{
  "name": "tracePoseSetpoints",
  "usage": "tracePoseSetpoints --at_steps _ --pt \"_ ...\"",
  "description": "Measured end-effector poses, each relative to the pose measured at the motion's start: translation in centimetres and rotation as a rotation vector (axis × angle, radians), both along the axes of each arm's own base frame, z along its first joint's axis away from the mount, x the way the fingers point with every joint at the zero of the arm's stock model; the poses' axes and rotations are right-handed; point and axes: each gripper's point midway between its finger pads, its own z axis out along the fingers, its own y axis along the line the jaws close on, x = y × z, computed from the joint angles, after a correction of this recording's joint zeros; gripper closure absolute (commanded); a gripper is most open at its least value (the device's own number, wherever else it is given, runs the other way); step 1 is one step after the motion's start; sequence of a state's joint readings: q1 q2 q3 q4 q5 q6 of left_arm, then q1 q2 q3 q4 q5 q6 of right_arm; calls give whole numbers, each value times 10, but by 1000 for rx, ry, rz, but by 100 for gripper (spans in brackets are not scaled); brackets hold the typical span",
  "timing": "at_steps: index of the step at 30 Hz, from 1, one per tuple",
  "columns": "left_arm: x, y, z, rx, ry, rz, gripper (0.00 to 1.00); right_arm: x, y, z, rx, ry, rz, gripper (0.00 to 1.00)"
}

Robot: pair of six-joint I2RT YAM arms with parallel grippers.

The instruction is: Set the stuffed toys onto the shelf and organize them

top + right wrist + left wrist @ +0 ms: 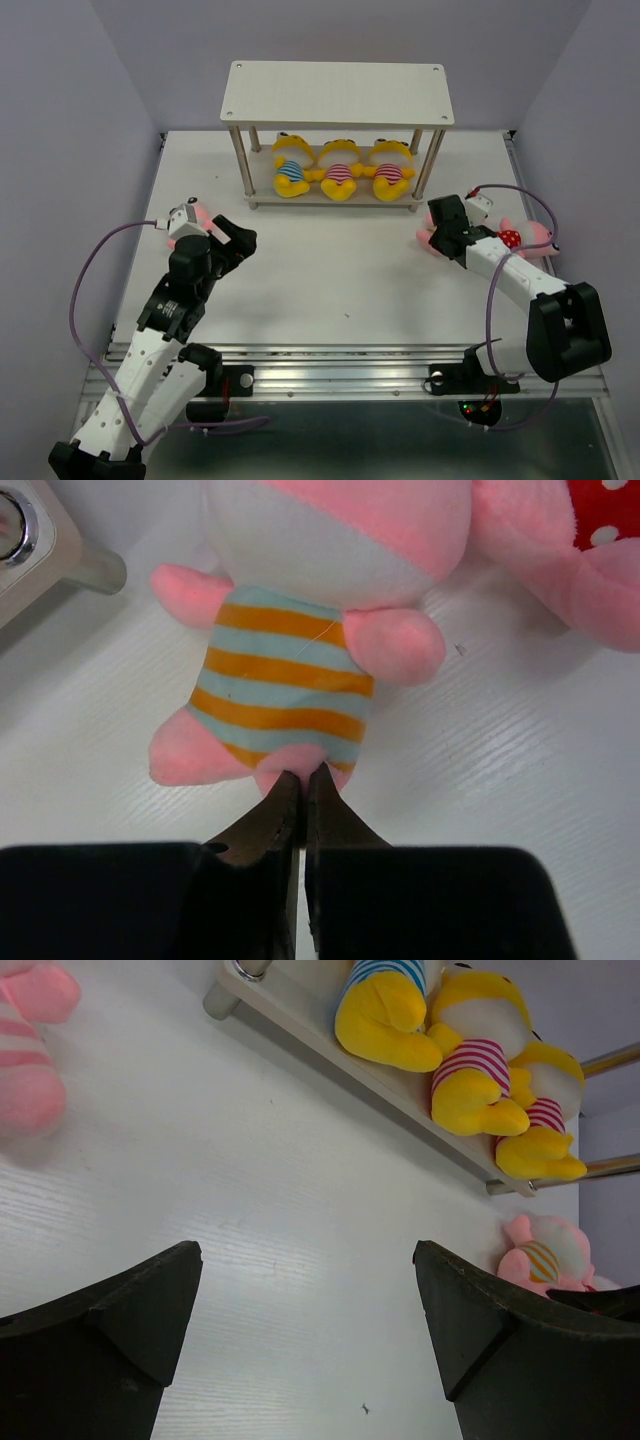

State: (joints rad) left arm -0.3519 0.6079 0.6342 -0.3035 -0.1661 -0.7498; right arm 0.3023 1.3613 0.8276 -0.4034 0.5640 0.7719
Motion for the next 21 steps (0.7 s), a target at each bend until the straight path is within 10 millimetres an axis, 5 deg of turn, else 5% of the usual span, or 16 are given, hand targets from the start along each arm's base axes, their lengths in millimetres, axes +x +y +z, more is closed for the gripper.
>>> tracePoseSetpoints --at_steps 13,18,21 --pt "0 0 0 0 0 0 1 -20 24 43 68 -56 254 99" --pt "0 0 0 0 0 0 1 -38 58 91 200 -143 458 99" --pt "0 0 0 0 0 -1 1 -54 83 140 291 -246 617 99"
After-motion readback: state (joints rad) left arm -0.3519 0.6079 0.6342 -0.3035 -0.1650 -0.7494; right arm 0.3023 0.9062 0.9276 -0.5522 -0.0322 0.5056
